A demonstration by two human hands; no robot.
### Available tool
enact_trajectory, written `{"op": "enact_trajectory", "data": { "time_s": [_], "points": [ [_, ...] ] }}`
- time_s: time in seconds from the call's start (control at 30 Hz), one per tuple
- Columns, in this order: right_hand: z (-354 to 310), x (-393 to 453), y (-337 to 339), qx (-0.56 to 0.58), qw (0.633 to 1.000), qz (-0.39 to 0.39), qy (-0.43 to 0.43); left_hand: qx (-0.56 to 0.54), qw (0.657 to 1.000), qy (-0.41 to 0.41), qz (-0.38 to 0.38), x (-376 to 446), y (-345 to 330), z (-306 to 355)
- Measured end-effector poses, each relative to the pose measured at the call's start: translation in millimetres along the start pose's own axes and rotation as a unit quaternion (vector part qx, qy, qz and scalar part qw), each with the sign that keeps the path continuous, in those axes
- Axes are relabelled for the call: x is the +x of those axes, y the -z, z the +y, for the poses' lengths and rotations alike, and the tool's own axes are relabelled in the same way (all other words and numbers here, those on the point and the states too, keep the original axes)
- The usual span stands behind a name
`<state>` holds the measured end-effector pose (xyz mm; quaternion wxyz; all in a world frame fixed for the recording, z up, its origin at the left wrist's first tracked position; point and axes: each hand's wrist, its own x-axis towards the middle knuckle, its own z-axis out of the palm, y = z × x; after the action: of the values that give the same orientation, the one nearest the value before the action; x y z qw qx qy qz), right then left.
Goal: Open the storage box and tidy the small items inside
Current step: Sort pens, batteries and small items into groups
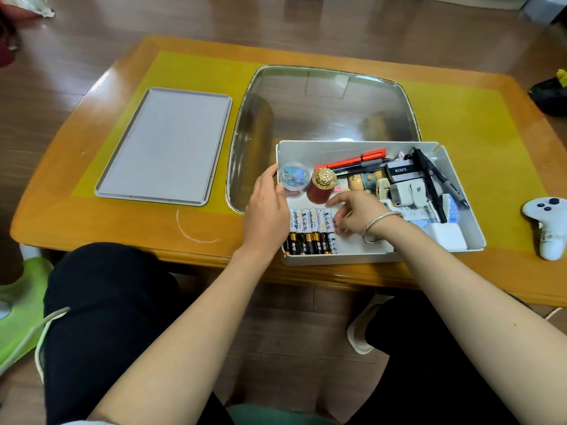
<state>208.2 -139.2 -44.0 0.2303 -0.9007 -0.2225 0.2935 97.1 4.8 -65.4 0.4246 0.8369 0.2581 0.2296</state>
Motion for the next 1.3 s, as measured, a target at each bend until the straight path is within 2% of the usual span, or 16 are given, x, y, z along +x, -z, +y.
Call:
{"op": "enact_trajectory", "data": {
  "time_s": [0.13, 0.27, 0.47, 0.6, 0.73, 1.07, 1.2, 1.3],
  "points": [
    [1.1, -6.3, 22.1, -0.063, 0.997, 0.030, 0.029, 0.002, 1.000, -0.007, 0.001, -0.2, -0.2, -0.6],
    [5.1, -24.8, 45.9, -0.155, 0.984, -0.044, 0.081, -0.001, 1.000, -0.005, 0.005, 0.3, -0.7, -1.9],
    [21.5, -35.3, 57.4, -0.310, 0.945, -0.087, 0.055, -0.002, 1.000, -0.010, 0.011, 1.0, -1.5, -2.8],
    [34.3, -34.3, 50.8, -0.437, 0.893, -0.105, 0.022, -0.001, 1.000, -0.004, 0.010, 1.2, -2.2, -3.6],
    [42.6, -30.1, 48.9, -0.466, 0.880, -0.089, 0.012, 0.003, 1.000, 0.000, 0.007, 1.6, -2.2, -3.8],
    [38.4, -24.0, 41.5, -0.561, 0.815, -0.103, 0.102, -0.008, 1.000, -0.005, 0.007, 1.9, -2.3, -5.0],
    [36.3, -23.3, 38.6, -0.530, 0.830, -0.106, 0.137, -0.003, 1.000, -0.007, 0.009, 2.0, -2.4, -4.7],
    [30.9, -25.4, 36.8, -0.432, 0.879, -0.042, 0.200, 0.001, 1.000, -0.008, 0.012, 2.5, -1.9, -4.9]
  ]
}}
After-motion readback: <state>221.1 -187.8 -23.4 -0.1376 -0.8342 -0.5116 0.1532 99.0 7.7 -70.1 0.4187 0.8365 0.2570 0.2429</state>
